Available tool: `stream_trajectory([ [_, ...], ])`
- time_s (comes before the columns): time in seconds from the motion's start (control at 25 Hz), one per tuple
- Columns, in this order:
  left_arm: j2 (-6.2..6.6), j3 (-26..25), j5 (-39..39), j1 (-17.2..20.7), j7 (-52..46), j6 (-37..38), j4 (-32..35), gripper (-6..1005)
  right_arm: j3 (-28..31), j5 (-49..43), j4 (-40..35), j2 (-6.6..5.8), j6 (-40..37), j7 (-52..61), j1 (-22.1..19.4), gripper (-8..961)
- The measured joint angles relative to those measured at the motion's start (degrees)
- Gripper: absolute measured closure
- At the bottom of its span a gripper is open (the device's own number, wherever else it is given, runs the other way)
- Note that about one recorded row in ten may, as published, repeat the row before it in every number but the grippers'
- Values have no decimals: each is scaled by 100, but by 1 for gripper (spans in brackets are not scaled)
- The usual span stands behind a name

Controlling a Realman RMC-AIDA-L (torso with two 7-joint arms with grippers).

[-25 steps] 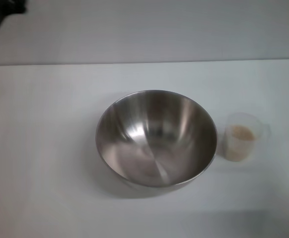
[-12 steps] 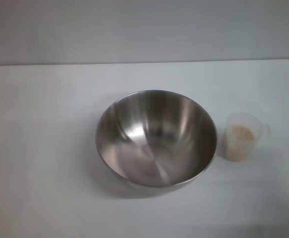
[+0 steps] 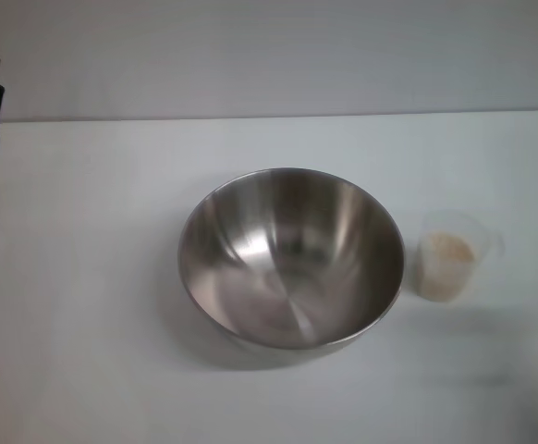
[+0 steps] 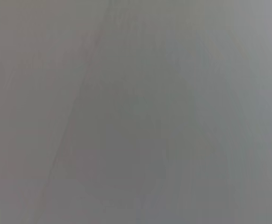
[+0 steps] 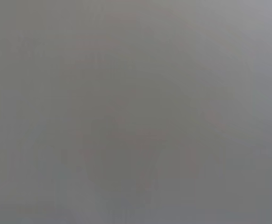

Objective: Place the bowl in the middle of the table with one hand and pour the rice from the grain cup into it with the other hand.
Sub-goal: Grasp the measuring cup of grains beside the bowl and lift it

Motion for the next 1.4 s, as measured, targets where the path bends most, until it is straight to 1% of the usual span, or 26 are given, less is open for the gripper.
stream_trajectory([
  [0.04, 0, -5, 22, -2, 13, 9, 15, 603, -77, -3, 55, 1, 34, -3, -65, 225],
  [0.24, 11, -19, 50, -15, 58, 16, 60, 503, -518, 30, 354, 3, 206, -158, -361, 225],
  [0.48, 20, -20, 49, -87, 121, 0, 179, 505, -711, 36, 669, 5, 657, -527, -639, 225],
  [0.64, 4, -9, 48, -118, 266, -32, 186, 507, -854, 52, 709, 19, 987, -543, -702, 225],
  [0.84, -3, 21, 47, -131, 351, -21, 184, 509, -859, 53, 737, 21, 1412, -544, -690, 225],
  [1.08, -14, -4, 45, -92, 353, 38, 167, 511, -805, 54, 718, 18, 1821, -547, -553, 226],
  [1.4, -19, -16, 46, -75, 342, 131, 143, 513, -774, 134, 591, -3, 2024, -549, -337, 226],
])
